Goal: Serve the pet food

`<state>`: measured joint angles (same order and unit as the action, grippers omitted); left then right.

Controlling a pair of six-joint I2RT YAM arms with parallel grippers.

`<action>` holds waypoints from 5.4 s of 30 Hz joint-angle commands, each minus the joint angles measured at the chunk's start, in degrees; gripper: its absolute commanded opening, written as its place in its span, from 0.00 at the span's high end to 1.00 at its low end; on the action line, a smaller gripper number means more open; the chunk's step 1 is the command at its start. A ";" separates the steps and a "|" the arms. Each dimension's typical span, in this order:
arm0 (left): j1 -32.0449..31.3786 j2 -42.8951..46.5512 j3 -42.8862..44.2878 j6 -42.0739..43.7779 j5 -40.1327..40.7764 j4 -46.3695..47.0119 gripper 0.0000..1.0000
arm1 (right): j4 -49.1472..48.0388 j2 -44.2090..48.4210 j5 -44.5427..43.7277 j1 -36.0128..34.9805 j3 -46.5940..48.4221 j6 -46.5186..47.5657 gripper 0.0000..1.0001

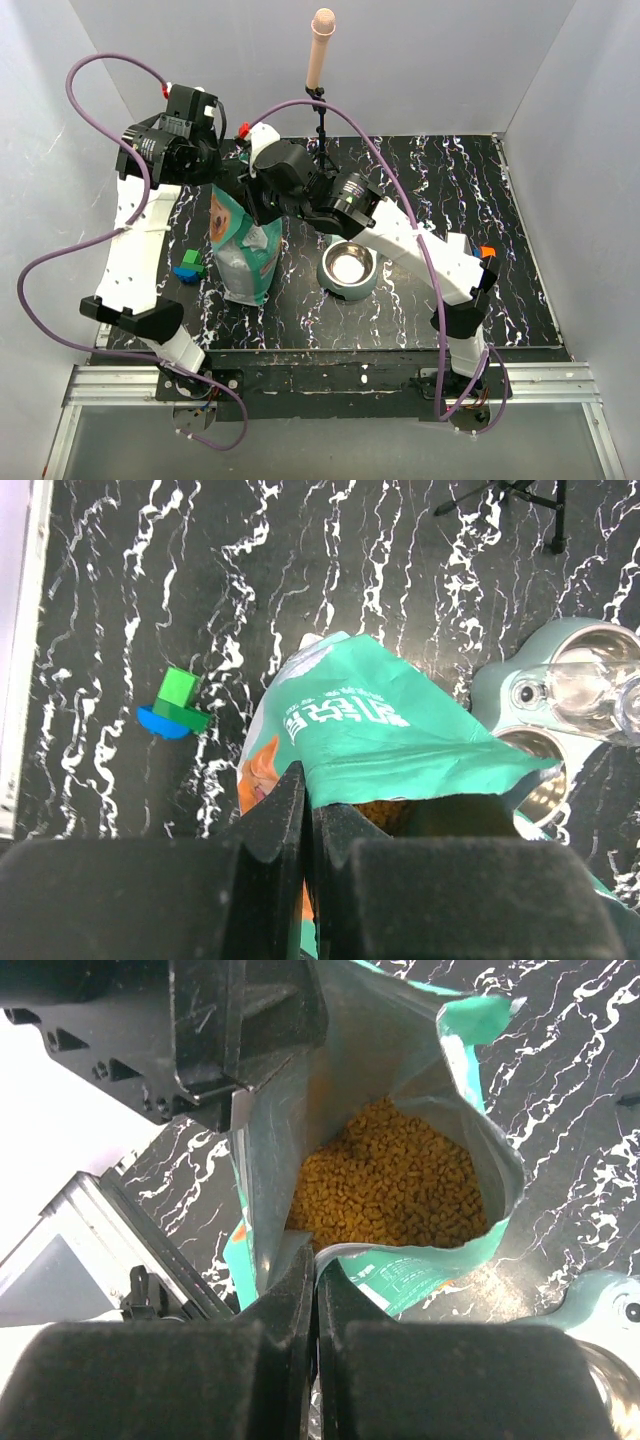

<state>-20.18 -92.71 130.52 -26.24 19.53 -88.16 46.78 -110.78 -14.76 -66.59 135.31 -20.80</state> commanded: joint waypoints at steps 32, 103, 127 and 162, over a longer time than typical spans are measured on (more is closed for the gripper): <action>1.11 10.70 -16.79 2.33 -37.18 17.32 1.00 | 15.88 6.11 -2.30 8.31 -1.53 -6.01 0.35; -5.04 8.94 -30.92 -4.52 -35.00 19.52 1.00 | -14.63 31.76 22.32 13.06 -53.40 -16.30 0.69; -5.04 13.17 -27.78 -4.00 -30.96 20.93 1.00 | -19.89 40.93 16.59 13.68 -67.99 -32.72 0.61; -5.04 14.84 -33.66 -2.42 -14.78 25.32 1.00 | -42.84 -2.71 11.42 8.93 -43.70 -37.83 0.53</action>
<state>-24.12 -77.91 95.96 -28.75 6.98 -64.42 5.43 -118.54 1.52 -60.55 95.09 -60.88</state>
